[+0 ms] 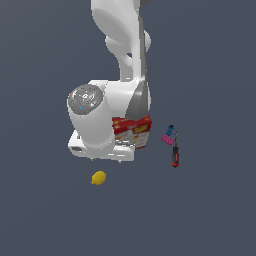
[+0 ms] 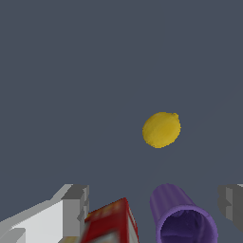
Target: Pick up a designated object from a clutter of objects.
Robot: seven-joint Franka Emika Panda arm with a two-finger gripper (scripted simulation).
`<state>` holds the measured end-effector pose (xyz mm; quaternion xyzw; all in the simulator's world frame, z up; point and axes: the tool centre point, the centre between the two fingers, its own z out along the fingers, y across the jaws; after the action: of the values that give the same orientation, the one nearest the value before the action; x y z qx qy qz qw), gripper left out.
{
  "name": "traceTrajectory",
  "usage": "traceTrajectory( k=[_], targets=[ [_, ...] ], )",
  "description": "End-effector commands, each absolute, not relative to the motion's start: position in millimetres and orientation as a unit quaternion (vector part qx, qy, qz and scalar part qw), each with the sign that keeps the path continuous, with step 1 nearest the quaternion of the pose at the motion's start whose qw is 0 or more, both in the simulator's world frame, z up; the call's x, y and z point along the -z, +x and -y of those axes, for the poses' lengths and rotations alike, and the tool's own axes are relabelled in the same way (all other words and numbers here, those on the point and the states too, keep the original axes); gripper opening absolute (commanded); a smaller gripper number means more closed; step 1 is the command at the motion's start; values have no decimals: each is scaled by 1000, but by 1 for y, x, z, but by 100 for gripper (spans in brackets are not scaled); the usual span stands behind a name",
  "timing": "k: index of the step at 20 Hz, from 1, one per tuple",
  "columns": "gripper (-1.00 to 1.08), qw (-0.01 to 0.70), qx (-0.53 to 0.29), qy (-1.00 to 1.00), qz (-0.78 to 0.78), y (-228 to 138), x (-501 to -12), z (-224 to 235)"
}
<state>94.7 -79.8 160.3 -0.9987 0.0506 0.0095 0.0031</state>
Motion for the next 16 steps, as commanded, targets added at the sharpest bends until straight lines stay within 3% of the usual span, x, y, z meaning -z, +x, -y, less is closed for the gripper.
traceTrajectory(
  k=[1,16],
  targets=[
    [100,3,-7,-998,-57,103,-140,91],
    [100,0,0,-997,-76,121,-79,125]
  ],
)
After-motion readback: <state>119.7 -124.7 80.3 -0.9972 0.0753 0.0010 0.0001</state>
